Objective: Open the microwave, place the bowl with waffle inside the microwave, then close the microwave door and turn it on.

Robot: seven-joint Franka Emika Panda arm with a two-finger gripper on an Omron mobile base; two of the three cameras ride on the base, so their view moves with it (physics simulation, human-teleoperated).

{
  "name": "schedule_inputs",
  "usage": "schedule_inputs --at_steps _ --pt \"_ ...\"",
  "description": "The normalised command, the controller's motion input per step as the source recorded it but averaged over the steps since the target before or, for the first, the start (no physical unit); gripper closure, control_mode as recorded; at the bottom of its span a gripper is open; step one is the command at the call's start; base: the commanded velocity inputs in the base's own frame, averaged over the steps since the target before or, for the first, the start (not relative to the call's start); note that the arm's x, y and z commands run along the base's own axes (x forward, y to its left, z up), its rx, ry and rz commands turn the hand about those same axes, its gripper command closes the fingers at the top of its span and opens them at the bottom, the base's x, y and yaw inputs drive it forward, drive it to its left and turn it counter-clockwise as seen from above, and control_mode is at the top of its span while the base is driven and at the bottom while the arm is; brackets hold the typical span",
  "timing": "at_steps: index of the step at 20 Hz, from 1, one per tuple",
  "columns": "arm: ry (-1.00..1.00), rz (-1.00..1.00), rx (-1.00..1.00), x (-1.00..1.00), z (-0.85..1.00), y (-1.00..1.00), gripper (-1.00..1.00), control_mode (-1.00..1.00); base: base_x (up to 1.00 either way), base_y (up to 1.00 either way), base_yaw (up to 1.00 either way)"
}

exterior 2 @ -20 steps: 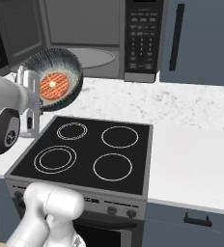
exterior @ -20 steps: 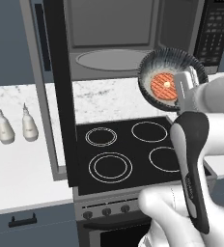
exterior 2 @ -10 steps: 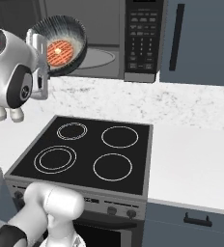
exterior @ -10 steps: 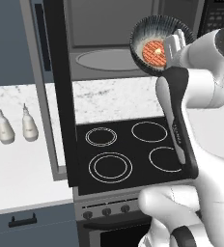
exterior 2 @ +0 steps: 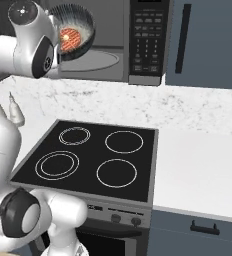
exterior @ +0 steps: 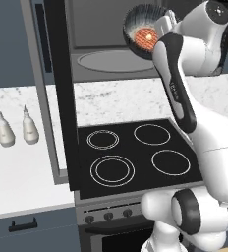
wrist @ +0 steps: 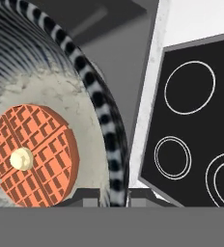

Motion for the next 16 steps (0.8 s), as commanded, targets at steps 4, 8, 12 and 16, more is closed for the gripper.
schedule_inputs --at_steps 4,8,12,16 --pt "0.10 0.17 0.00 0.42 -0.51 0.00 1.00 -1.00 0.00 0.00 0.00" --pt "0.06 0.07 0.00 0.49 -0.22 0.05 1.00 -1.00 0.00 0.00 0.00" --pt "0.00 -0.02 0.00 0.60 0.00 0.05 1.00 -1.00 0.00 0.00 0.00" --pt "0.01 0.00 0.00 0.74 -0.09 0.00 1.00 -1.00 0.00 0.00 0.00"
